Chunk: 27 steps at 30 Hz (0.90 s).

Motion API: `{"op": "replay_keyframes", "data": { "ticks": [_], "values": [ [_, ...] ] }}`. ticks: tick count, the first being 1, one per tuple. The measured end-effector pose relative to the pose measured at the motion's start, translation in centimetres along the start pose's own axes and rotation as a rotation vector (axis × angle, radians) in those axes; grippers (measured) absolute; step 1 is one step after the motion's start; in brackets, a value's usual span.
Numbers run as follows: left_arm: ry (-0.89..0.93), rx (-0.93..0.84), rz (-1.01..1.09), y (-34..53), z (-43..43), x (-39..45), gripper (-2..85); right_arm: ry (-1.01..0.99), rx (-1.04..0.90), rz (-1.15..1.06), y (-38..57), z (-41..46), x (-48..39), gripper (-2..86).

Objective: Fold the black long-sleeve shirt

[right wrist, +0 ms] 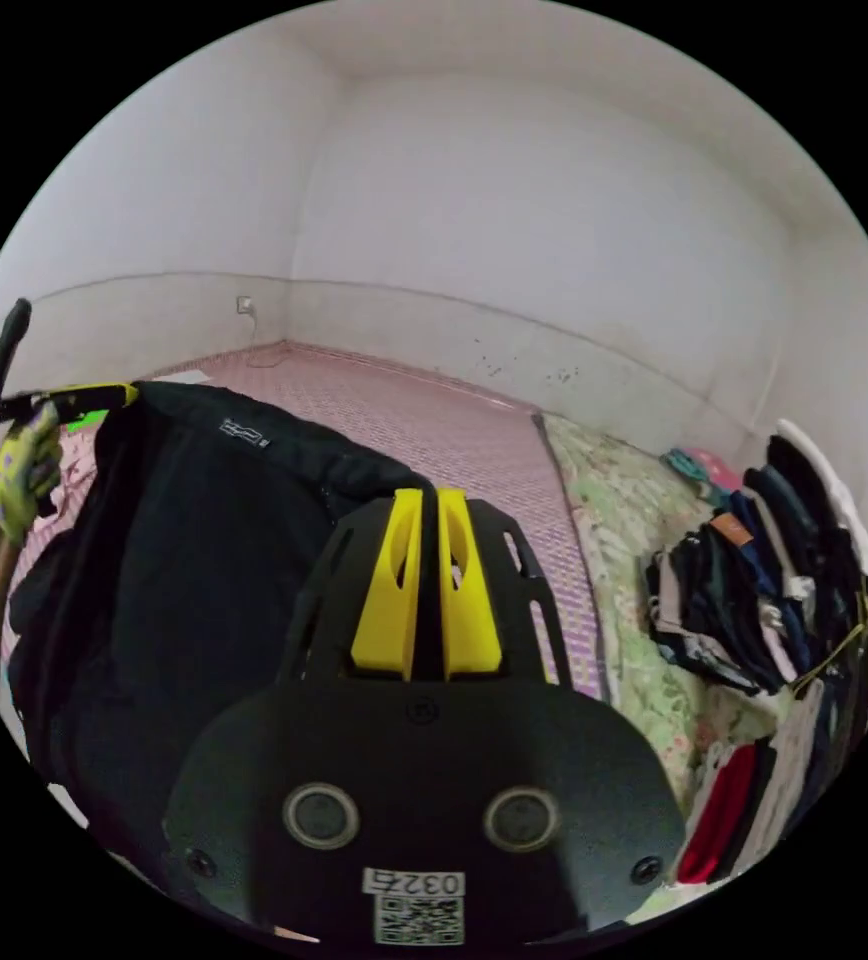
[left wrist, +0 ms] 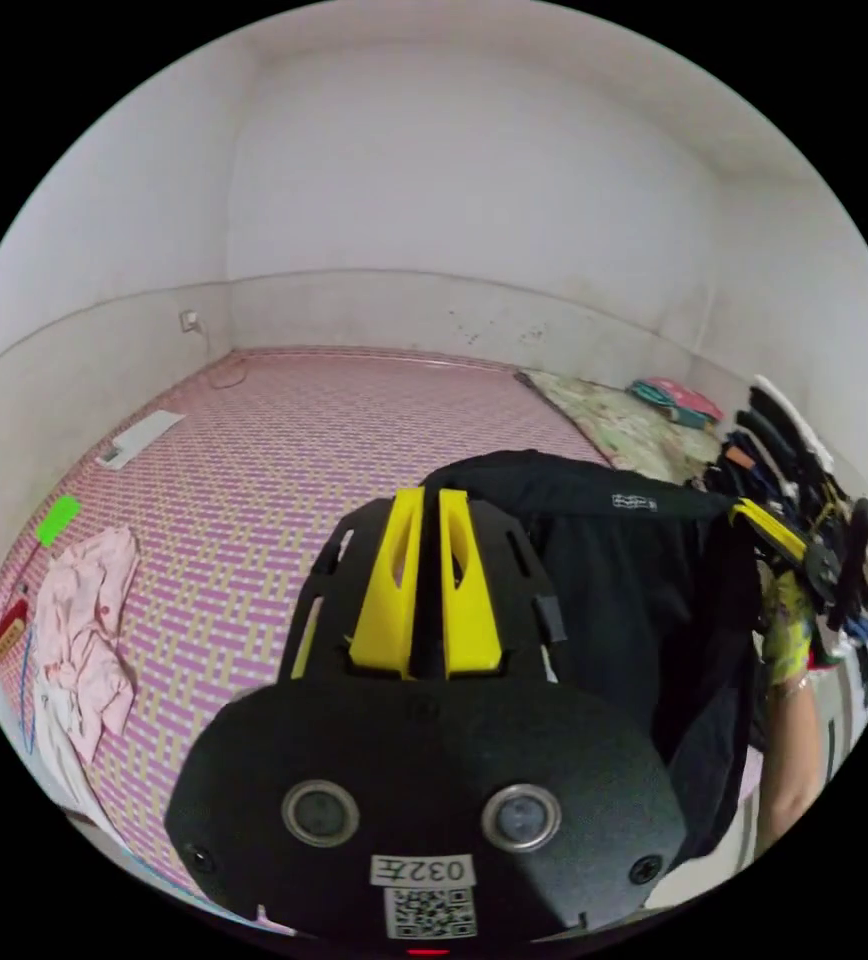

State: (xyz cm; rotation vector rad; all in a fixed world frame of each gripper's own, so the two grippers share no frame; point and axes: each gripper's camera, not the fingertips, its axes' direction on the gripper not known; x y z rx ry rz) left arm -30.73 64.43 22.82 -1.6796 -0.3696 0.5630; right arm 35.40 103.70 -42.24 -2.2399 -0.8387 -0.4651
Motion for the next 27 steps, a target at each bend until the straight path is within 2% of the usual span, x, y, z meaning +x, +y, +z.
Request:
{"op": "replay_keyframes", "data": {
  "ticks": [1, 3, 5, 8, 9, 12, 14, 18, 19, 21, 25, 27],
  "values": [
    [-0.025, -0.022, -0.005, -0.2, 1.2, 0.4, 2.7, -0.03, -0.047, 0.018, -0.4, 1.4, 0.3, 5.7],
    [-0.085, -0.179, 0.017, 0.3, 6.4, 1.7, 3.2, -0.203, -0.224, 0.088, -0.2, 5.8, 1.8, 9.8],
    [-0.08, -0.192, 0.054, 2.2, 7.9, 1.8, 2.8, -0.237, -0.207, 0.112, 1.6, 5.6, 3.1, 8.9],
    [0.094, -0.151, 0.134, 6.8, 7.0, 0.8, -0.1, -0.29, -0.168, 0.109, 6.5, 3.1, 5.4, 7.8],
    [0.183, -0.194, 0.179, 8.8, 6.6, 0.6, -0.4, -0.337, -0.192, 0.102, 9.0, 2.2, 6.1, 7.7],
    [0.266, -0.359, 0.298, 15.2, 4.8, 1.2, -0.8, -0.497, -0.285, 0.08, 16.8, -1.1, 6.4, 6.8],
    [0.332, -0.402, 0.377, 19.7, 2.2, 1.6, -0.8, -0.571, -0.305, 0.047, 22.0, -4.3, 5.3, 6.6],
    [0.405, -0.456, 0.477, 28.6, -4.6, 2.8, -0.9, -0.524, -0.272, 0.009, 32.6, -12.6, 1.4, 6.4],
    [0.386, -0.463, 0.496, 29.5, -5.4, 3.1, -0.9, -0.499, -0.262, 0.016, 33.8, -13.7, 0.9, 6.4],
    [0.229, -0.427, 0.508, 32.5, -8.1, 3.9, -1.0, -0.48, -0.23, 0.052, 37.8, -16.6, -1.0, 6.4],
    [0.128, -0.377, 0.476, 34.3, -9.6, 4.0, -1.0, -0.501, -0.181, 0.08, 41.4, -18.4, -4.3, 6.4],
    [0.121, -0.346, 0.454, 34.7, -9.7, 4.0, -1.0, -0.377, -0.249, 0.066, 42.4, -17.6, -6.8, 6.2]
  ]
}}
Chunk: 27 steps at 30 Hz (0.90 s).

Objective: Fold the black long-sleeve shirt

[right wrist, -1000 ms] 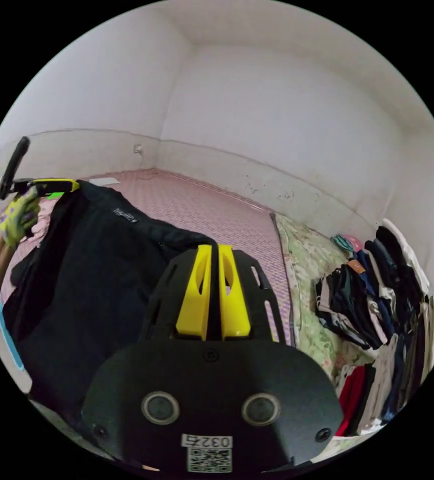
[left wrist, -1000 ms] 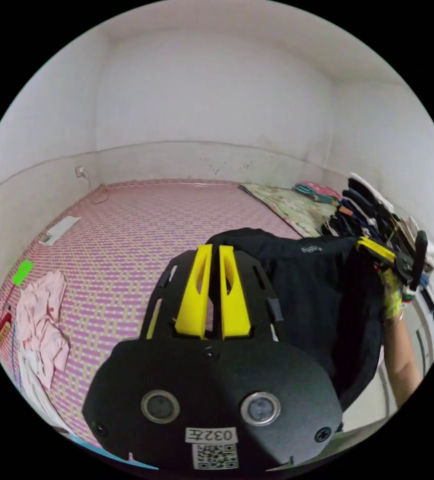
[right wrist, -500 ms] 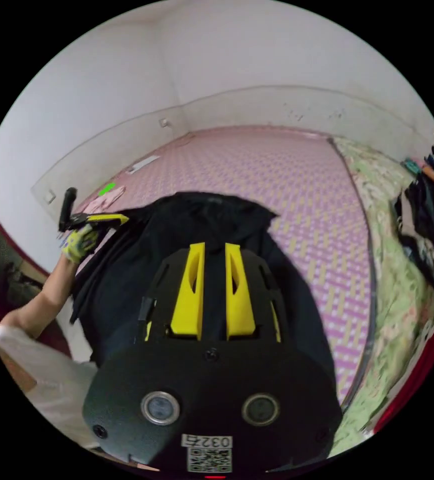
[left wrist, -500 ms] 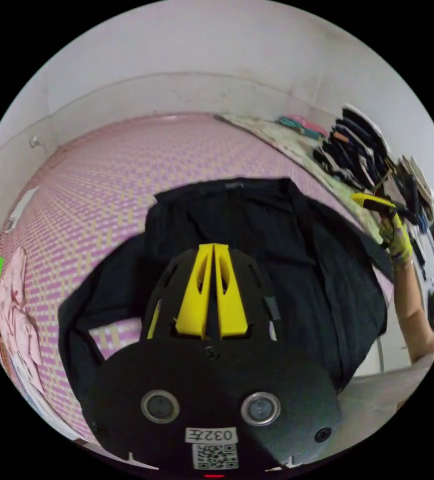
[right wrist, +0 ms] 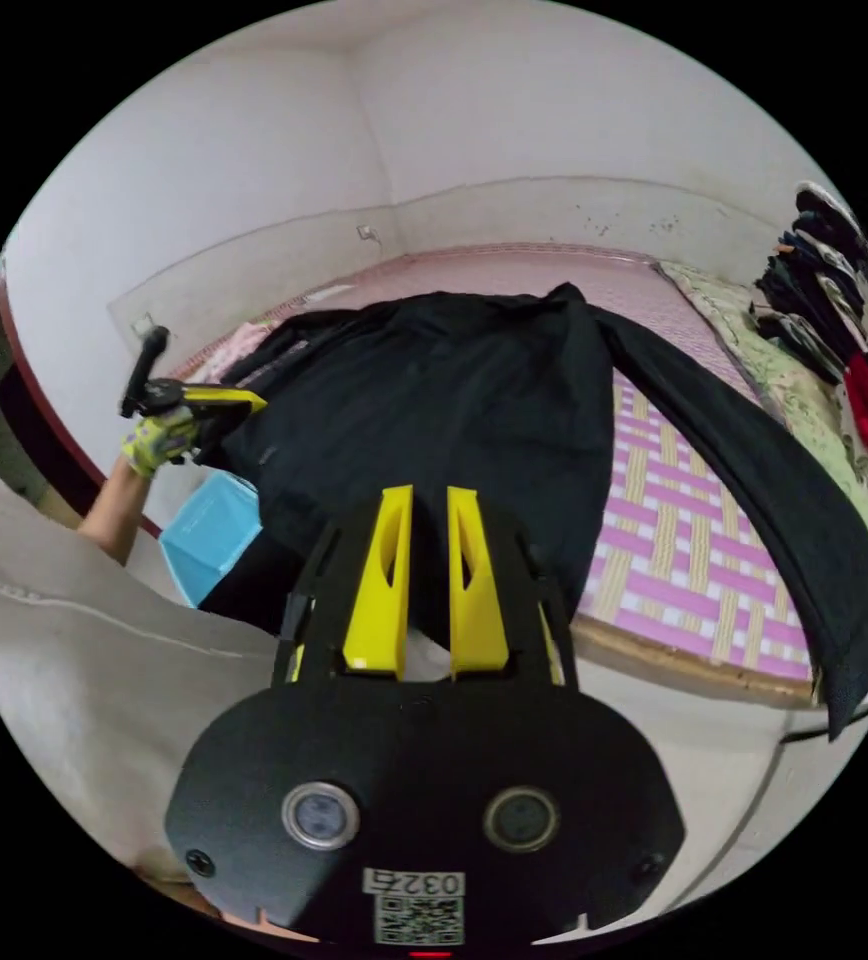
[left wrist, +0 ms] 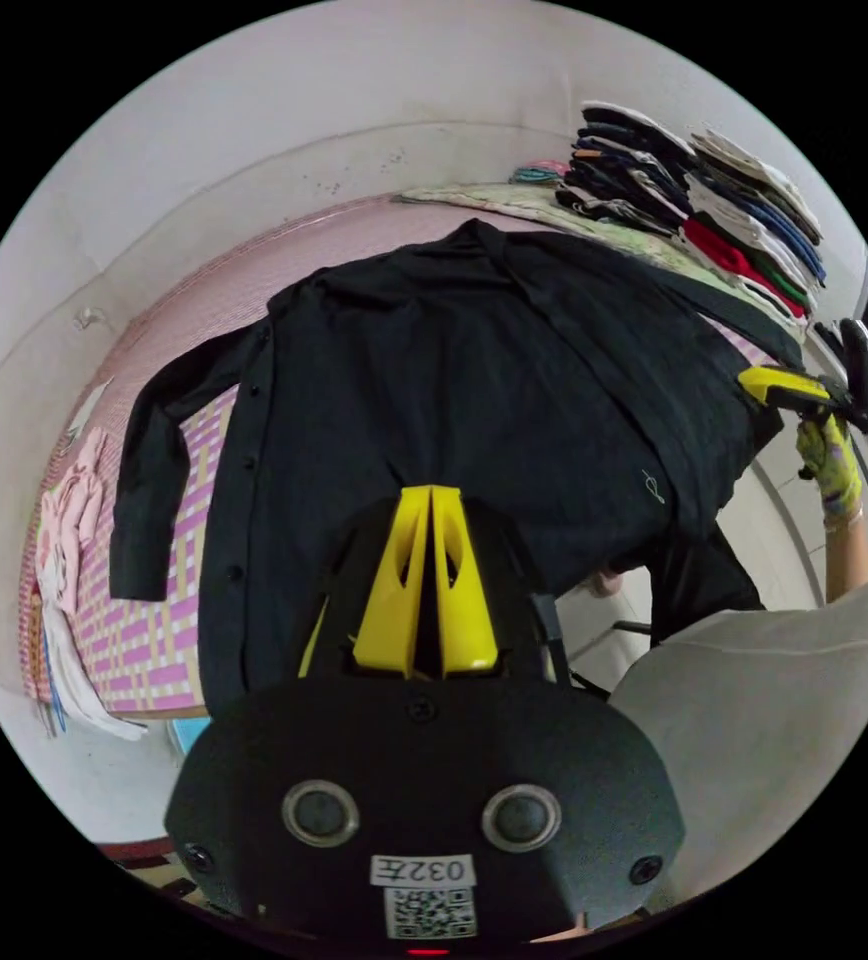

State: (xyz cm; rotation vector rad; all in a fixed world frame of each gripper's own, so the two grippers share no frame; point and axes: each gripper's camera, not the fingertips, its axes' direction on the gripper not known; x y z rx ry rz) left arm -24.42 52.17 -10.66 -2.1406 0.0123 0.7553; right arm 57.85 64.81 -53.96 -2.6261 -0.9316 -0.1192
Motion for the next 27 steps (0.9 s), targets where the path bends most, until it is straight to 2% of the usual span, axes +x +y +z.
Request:
{"op": "replay_keyframes", "data": {
  "ticks": [7, 13, 17, 19, 21, 25, 27],
  "values": [
    [-0.021, 0.015, -0.028, 1.4, -0.5, 0.1, -1.0, 0.132, 0.027, -0.024, 3.3, 1.0, -4.0, 0.7],
    [0.077, 0.11, -0.136, 4.1, -1.1, -1.7, -1.0, 0.061, 0.134, 0.014, 6.7, -0.4, -6.0, 1.3],
    [0.184, 0.191, -0.155, 3.5, -1.5, -1.9, -1.0, -0.103, 0.177, -0.165, 7.2, 1.2, -12.5, 8.5],
    [0.198, 0.188, -0.126, 2.3, -1.1, -1.1, -0.9, -0.067, 0.17, -0.299, 7.6, 3.2, -17.4, 9.8],
    [0.174, 0.175, -0.085, 0.5, -0.5, 0.3, -0.9, 0.059, 0.192, -0.461, 8.9, 5.8, -23.8, 10.4],
    [0.175, 0.158, -0.044, -2.5, 0.7, 1.8, -1.0, 0.185, 0.235, -0.609, 11.6, 9.6, -30.7, 10.8],
    [0.158, 0.152, -0.024, -4.6, 1.1, 2.3, -1.0, 0.322, 0.266, -0.668, 14.0, 12.2, -33.7, 10.4]
  ]
}}
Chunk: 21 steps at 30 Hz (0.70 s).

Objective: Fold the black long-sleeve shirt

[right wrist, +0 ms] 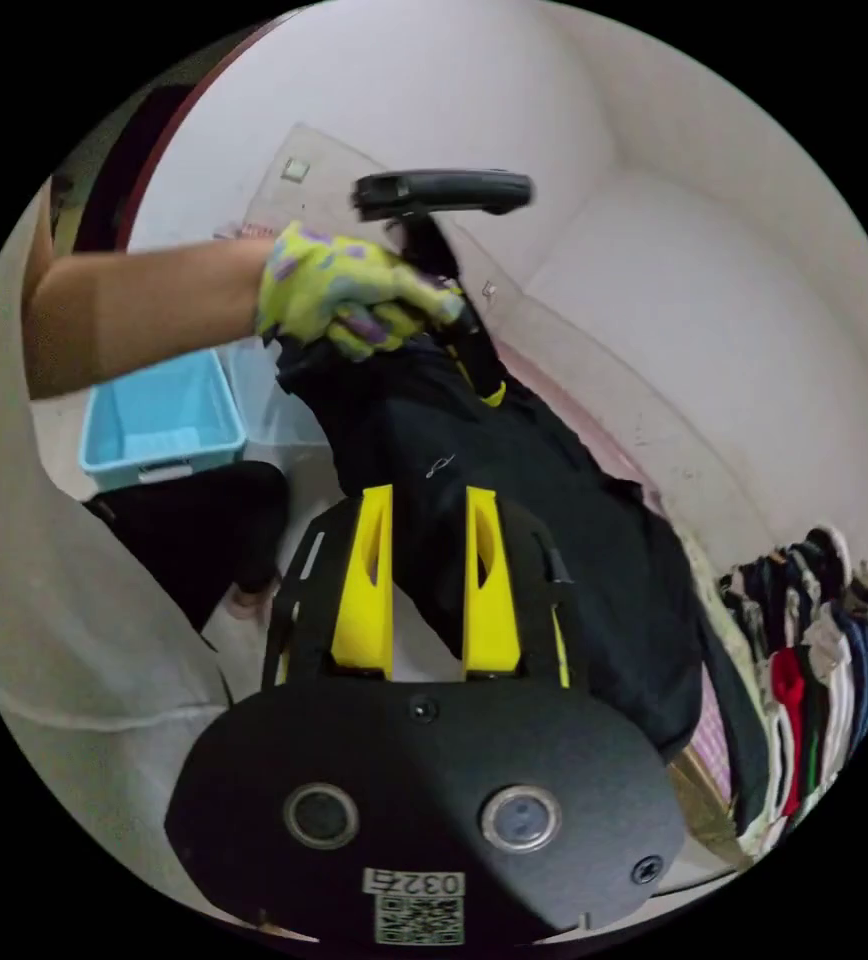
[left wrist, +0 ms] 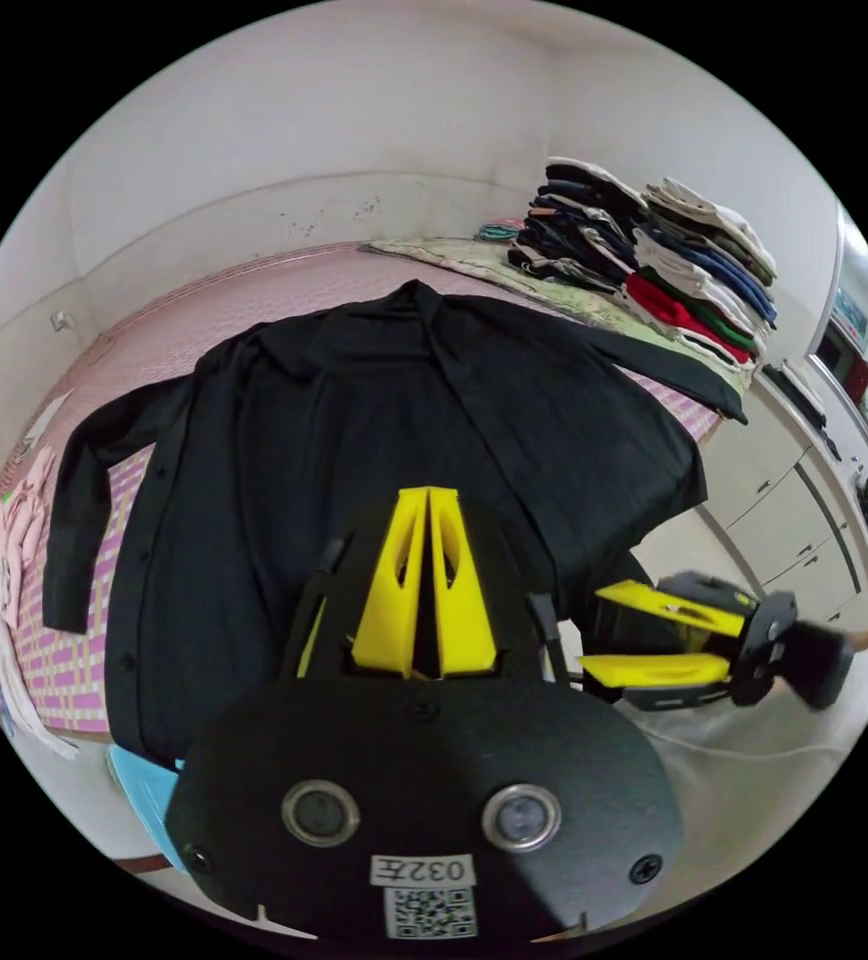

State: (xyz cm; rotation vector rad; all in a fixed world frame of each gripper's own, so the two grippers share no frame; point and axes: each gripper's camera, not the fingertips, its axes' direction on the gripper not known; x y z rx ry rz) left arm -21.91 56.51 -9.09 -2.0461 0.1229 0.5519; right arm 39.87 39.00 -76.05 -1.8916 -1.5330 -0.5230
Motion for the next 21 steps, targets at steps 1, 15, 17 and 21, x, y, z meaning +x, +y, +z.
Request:
{"op": "replay_keyframes", "data": {
  "ticks": [1, 15, 17, 21],
  "values": [
    [-0.003, -0.01, 0.003, -0.5, 0.3, 0.0, -1.0, 0.028, -0.004, -0.014, 0.2, 0.3, -1.0, 10.2],
    [0.137, 0.003, -0.158, -0.9, 4.1, -5.4, -1.0, 0.354, -0.033, -0.229, 1.6, 2.8, -13.2, 10.5],
    [0.162, 0.007, -0.176, -0.9, 4.2, -6.1, -1.0, 0.353, -0.048, -0.268, 1.8, 3.1, -14.4, 10.8],
    [0.137, 0.01, -0.16, -1.0, 4.2, -6.3, -1.0, 0.413, -0.078, -0.316, 2.7, 3.4, -16.7, 10.9]
  ]
}}
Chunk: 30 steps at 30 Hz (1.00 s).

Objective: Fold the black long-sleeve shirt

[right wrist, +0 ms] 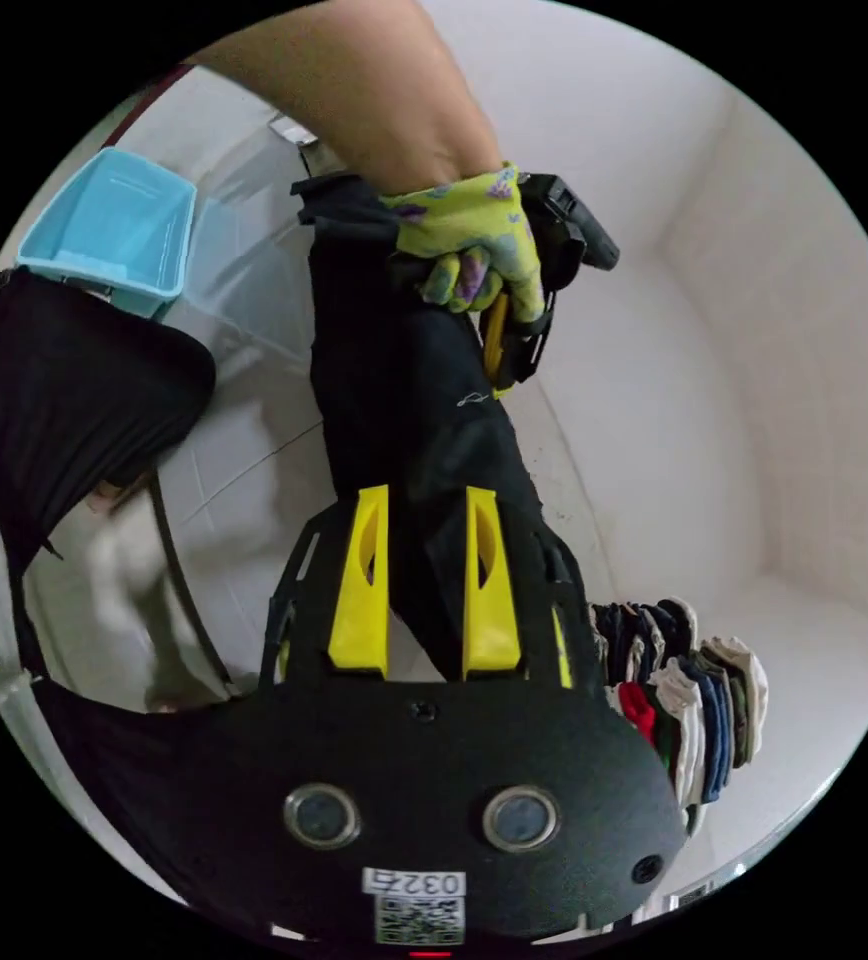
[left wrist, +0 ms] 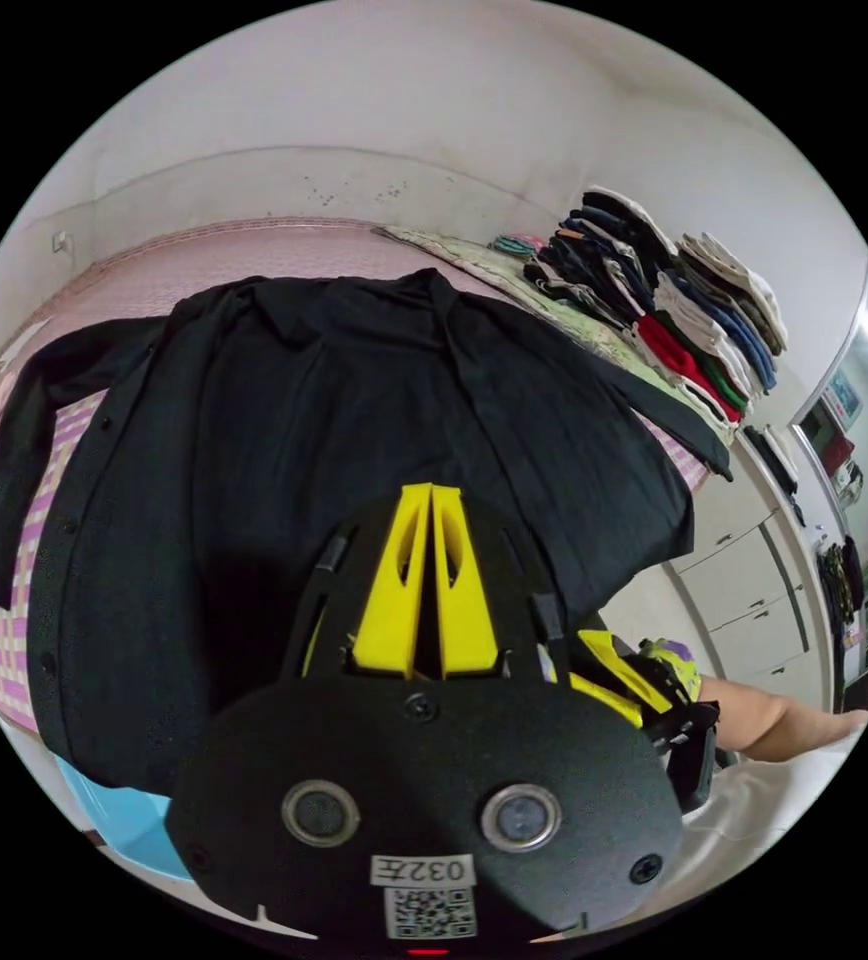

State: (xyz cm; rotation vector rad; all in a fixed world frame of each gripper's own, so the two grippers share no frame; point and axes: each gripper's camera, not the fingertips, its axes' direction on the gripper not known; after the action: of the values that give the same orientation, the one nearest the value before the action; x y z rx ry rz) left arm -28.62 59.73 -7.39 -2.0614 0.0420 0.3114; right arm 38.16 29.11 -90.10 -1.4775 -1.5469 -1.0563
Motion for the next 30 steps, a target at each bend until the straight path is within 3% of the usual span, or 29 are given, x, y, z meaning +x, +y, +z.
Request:
{"op": "replay_keyframes", "data": {
  "ticks": [6, 11, 19, 26, 30],
  "values": [
    [0.011, 0.0, -0.011, -0.2, 0.0, -1.0, -1.0, 0.056, -0.054, -0.073, -0.5, 1.3, -1.9, 9.6],
    [0.019, 0.0, -0.016, -0.3, -0.1, -1.7, -1.0, 0.139, -0.033, 0.004, -0.1, 0.2, -0.4, 0.6],
    [0.08, 0.0, -0.051, -0.4, -0.3, -3.5, -1.0, 0.008, 0.056, 0.121, 1.3, -2.8, 4.6, -0.9],
    [0.085, 0.005, -0.05, -0.2, -0.5, -4.2, -1.0, -0.139, 0.15, 0.335, 2.4, -6.0, 15.2, -0.9],
    [0.102, 0.012, -0.06, 0.1, -0.7, -4.7, -1.0, -0.193, 0.222, 0.35, 2.4, -6.9, 19.2, -0.9]
  ]
}}
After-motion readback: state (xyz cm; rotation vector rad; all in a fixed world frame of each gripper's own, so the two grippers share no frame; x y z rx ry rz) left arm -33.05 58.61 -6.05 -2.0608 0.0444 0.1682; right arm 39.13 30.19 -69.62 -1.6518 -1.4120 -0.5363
